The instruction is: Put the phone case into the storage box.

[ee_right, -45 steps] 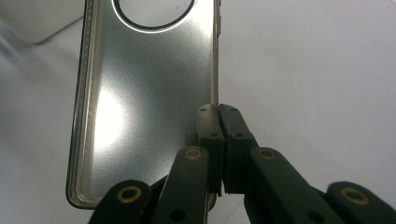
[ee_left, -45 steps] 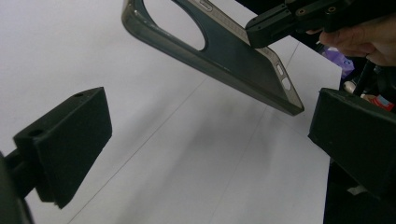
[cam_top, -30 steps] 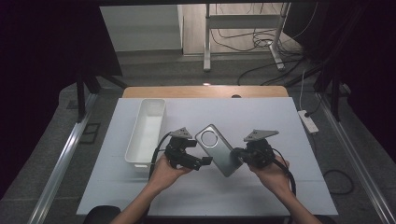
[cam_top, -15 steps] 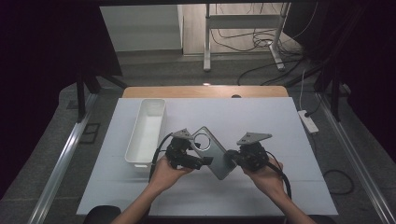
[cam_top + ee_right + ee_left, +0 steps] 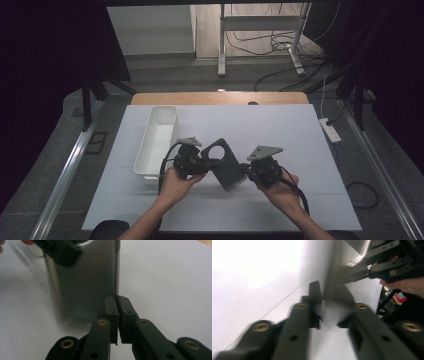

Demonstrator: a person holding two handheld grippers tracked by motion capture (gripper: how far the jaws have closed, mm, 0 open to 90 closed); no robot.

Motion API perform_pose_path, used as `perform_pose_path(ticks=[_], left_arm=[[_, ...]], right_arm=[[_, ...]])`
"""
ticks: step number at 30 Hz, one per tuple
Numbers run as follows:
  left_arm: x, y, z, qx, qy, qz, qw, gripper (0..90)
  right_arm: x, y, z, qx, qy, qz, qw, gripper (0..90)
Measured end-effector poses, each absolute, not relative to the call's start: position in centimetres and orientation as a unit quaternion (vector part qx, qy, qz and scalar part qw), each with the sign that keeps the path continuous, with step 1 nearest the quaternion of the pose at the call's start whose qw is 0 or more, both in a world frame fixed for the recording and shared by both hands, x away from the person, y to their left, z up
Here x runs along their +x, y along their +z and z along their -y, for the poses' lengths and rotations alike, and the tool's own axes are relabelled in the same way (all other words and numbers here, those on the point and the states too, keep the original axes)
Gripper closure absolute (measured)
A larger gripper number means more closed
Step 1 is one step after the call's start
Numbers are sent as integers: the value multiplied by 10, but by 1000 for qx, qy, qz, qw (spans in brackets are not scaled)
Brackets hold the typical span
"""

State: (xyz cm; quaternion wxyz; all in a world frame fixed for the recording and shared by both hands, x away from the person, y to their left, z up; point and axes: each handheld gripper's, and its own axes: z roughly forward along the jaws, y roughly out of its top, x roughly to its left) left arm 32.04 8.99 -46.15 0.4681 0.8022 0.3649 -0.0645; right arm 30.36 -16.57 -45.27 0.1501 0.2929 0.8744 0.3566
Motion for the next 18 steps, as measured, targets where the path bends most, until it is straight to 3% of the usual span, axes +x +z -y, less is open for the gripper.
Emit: perform_pose_path(ticks=[5,11,18], left_arm=[[318,-457,-89,808,-51,-360,463,796],[318,-456,-91,813,-39,-360,457,797],[317,-453,-93,813,-32,-359,458,800]], right_arm=[[304,-454,165,290,362,-874,143,863],[306,-451,174,305,375,-864,139,693],[308,-450,183,317,387,-859,113,583]])
